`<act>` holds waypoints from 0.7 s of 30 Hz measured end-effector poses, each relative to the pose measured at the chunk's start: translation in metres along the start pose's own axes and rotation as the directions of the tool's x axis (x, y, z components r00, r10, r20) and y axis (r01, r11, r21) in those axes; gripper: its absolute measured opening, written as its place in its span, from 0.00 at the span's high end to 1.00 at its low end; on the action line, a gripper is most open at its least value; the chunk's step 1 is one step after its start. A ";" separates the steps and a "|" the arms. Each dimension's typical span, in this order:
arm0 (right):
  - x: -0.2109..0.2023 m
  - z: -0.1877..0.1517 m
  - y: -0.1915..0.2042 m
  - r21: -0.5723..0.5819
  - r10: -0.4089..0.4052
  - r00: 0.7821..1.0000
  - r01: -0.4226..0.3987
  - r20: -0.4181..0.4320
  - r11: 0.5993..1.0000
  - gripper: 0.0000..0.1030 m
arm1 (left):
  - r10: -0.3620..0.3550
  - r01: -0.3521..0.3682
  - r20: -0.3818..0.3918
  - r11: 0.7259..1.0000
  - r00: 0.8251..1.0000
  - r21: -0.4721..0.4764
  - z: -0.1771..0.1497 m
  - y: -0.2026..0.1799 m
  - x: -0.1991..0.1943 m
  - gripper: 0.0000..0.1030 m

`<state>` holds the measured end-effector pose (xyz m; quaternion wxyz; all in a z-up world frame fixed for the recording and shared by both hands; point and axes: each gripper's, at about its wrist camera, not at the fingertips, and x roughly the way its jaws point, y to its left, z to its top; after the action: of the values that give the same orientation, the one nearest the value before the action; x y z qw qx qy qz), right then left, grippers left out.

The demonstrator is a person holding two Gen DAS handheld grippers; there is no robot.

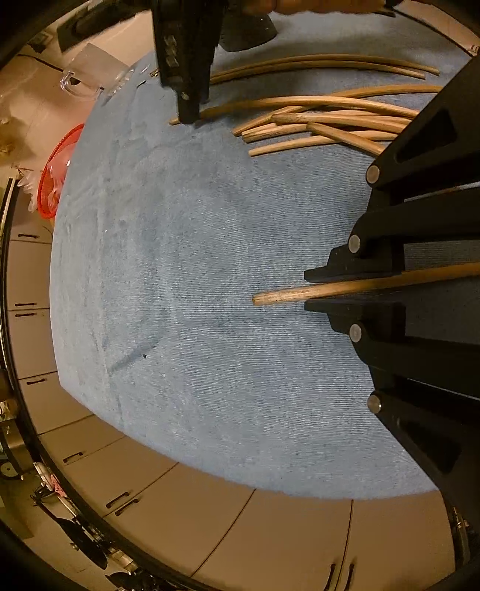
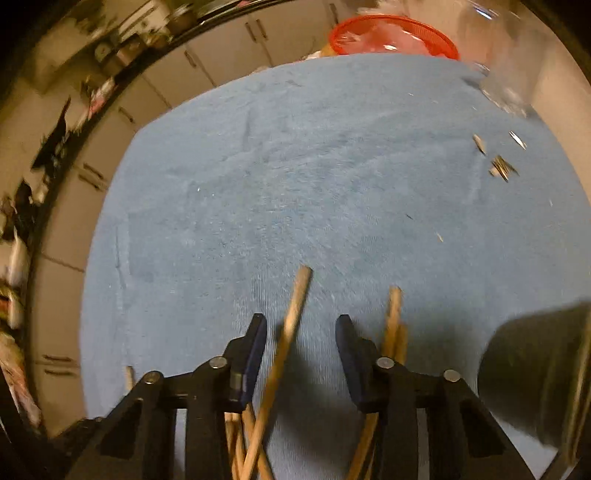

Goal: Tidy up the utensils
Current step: 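Grasp one wooden chopstick with the left gripper while the right gripper grasps another, then lift the chopsticks and drop them into the dark holder cup with both grippers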

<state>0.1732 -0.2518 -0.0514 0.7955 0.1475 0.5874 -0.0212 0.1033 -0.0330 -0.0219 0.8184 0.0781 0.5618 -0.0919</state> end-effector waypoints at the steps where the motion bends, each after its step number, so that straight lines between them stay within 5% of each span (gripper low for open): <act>1: 0.001 0.000 0.007 -0.027 -0.031 0.999 0.032 0.026 0.999 0.74 | 0.005 -0.005 -0.003 1.000 1.000 -0.002 0.003 -0.003 0.003 0.90; 2: 0.003 0.001 0.014 -0.060 -0.060 0.998 0.062 0.031 0.996 0.86 | 0.015 -0.015 -0.007 1.000 1.000 -0.001 0.005 -0.006 0.004 0.90; 6: 0.002 -0.001 0.023 -0.087 -0.032 0.999 0.035 0.034 0.996 0.93 | 0.004 -0.003 0.019 1.000 1.000 -0.021 0.008 -0.009 0.006 0.92; 9: -0.021 -0.007 0.017 -0.075 0.014 0.996 -0.007 0.086 0.997 0.93 | -0.087 0.089 0.038 0.995 0.995 -0.049 0.007 -0.006 0.005 0.93; 14: -0.071 -0.029 0.012 -0.078 0.135 0.975 -0.123 0.175 0.989 0.93 | -0.127 0.139 0.124 0.986 0.984 -0.091 0.003 0.006 -0.019 0.93; 21: -0.127 -0.060 -0.002 -0.115 0.231 0.923 -0.205 0.308 0.972 0.93 | -0.106 0.139 0.234 0.982 0.966 -0.127 -0.009 0.021 -0.066 0.93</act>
<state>0.0777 -0.2558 0.0519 0.8826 0.1746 0.4313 0.0677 0.0768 -0.0068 0.0375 0.8732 -0.0264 0.4740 -0.1102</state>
